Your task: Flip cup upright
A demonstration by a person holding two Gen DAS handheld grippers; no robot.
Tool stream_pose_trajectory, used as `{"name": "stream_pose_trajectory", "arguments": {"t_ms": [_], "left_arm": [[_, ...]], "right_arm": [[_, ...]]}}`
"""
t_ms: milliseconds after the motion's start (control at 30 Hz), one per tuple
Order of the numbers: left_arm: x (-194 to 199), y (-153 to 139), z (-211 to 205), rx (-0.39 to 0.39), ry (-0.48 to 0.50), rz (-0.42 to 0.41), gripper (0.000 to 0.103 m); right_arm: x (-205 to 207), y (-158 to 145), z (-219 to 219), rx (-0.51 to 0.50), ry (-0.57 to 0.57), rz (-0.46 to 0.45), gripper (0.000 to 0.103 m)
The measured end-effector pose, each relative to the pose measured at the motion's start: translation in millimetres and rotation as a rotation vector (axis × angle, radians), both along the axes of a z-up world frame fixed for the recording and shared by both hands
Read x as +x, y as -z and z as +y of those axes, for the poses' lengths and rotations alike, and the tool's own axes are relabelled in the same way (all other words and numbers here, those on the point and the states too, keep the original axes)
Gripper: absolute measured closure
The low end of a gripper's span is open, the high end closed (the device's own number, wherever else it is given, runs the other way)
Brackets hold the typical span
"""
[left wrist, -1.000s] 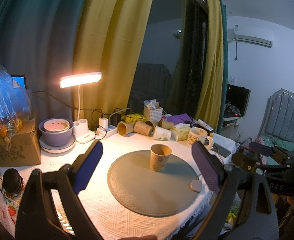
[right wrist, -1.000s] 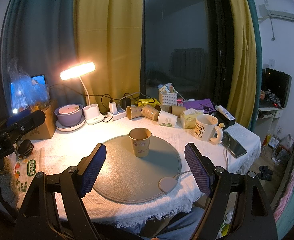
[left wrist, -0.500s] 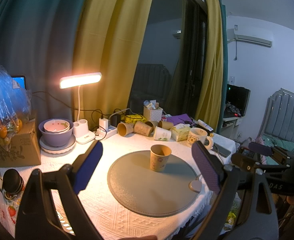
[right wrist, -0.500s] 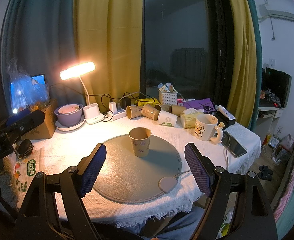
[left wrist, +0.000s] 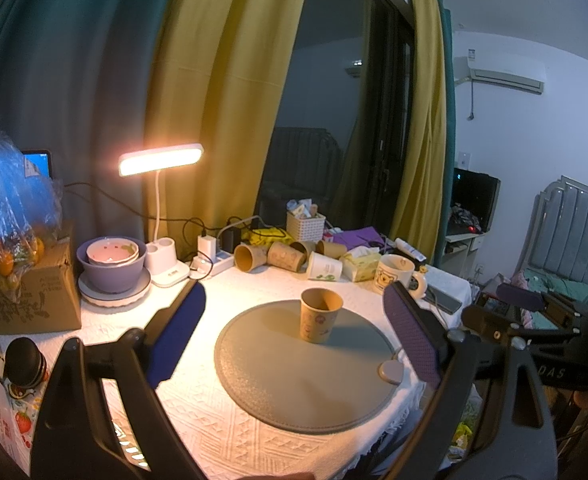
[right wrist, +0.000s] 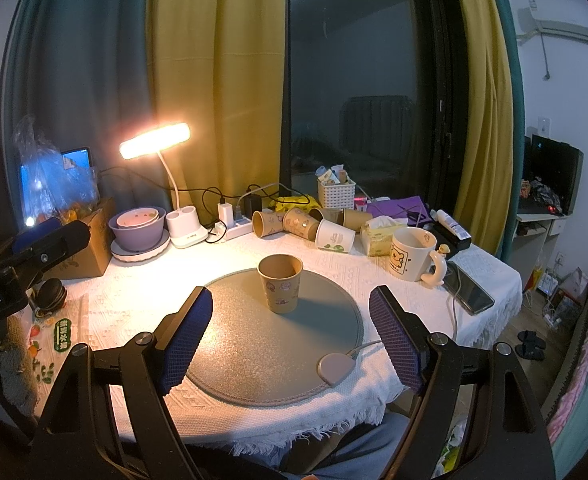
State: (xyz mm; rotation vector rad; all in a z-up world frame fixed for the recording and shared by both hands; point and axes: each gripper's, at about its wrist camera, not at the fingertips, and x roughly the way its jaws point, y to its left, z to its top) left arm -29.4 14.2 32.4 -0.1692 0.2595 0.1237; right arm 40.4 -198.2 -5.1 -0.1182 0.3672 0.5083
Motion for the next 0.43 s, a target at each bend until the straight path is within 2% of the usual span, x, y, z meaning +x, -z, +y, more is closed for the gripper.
{"name": "stream_pose_trajectory", "arguments": {"t_ms": [433], "left_arm": [[1.1, 0.7, -11.5, 0.016, 0.028, -0.024, 0.012]], "right_arm": [[0.1, -0.6, 0.4, 0.000, 0.001, 0.000, 0.020]]}}
